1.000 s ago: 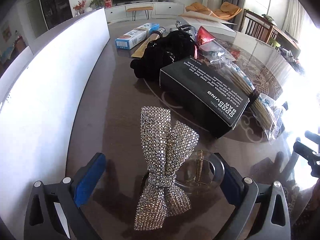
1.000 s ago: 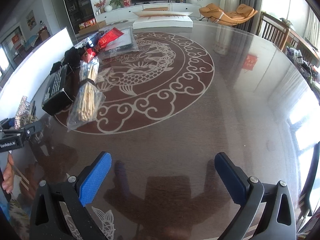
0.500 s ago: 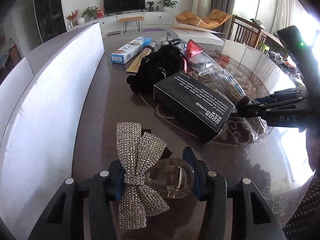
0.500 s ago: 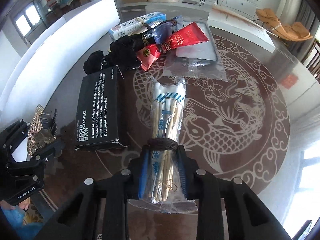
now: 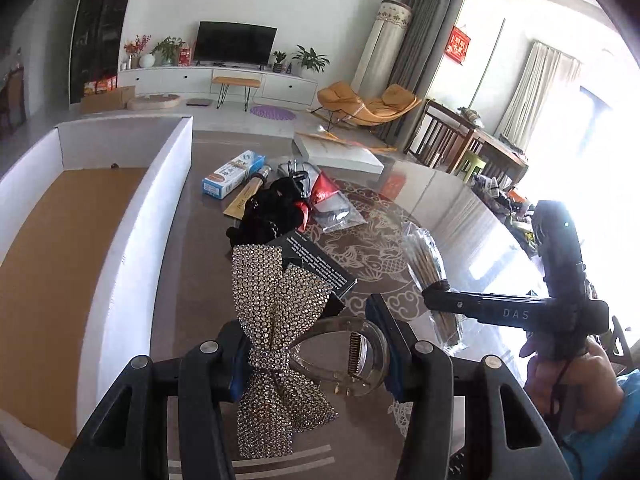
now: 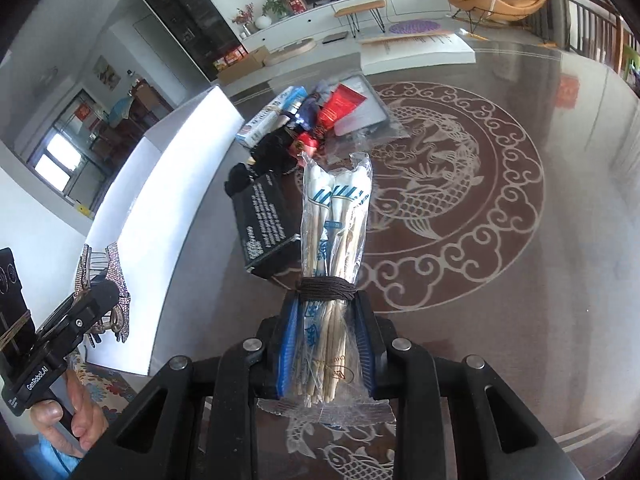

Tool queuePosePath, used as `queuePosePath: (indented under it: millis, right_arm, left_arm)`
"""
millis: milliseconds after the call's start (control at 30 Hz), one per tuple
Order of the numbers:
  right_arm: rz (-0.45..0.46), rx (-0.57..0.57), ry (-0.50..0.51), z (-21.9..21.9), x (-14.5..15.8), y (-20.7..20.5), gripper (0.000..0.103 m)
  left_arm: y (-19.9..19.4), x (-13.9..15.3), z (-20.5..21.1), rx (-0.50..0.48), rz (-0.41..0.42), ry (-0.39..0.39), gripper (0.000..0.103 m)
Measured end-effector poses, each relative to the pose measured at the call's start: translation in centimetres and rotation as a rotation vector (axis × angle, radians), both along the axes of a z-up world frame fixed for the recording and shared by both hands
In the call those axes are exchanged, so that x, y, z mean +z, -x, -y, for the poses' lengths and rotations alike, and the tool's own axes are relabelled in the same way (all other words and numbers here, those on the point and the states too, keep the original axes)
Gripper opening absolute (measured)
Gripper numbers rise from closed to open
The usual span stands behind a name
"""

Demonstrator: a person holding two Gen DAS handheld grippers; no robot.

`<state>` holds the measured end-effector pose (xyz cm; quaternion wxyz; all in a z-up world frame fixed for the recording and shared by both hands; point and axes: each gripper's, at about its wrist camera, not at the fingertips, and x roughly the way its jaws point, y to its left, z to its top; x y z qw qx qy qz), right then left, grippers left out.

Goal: Organize objects

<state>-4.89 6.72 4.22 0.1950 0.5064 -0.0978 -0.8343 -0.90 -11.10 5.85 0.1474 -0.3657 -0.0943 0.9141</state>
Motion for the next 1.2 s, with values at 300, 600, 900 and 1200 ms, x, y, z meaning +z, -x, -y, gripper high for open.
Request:
queuePosePath:
  millis: [300,600,900,1200]
  right_arm:
    - [-0.106,0.229,0.135,13.9,7.2,-0.8,0.027]
    - [-0.072,0.459,0.163,28.5,6.7,-0.5,0.029]
    - [-0.220,0.323,-0.018,24.6,4.5,-0.7,0.088]
    - [-0.341,-0.084,-0.424,5.4,-3.1,-1.7,0.094]
  left_arm:
    - [-1.0,5.1,12.3,0.214,-0.028,0.115,0.051]
    - [0.2,-1.4,22.3,0.410,0.198,0.210,0.051]
    - [-1.0,-1.6,21.0,0.513,0.150,0.191,0.076]
    - [-2.1,0.4,3.9,0.075,0.048,0.046,0.102]
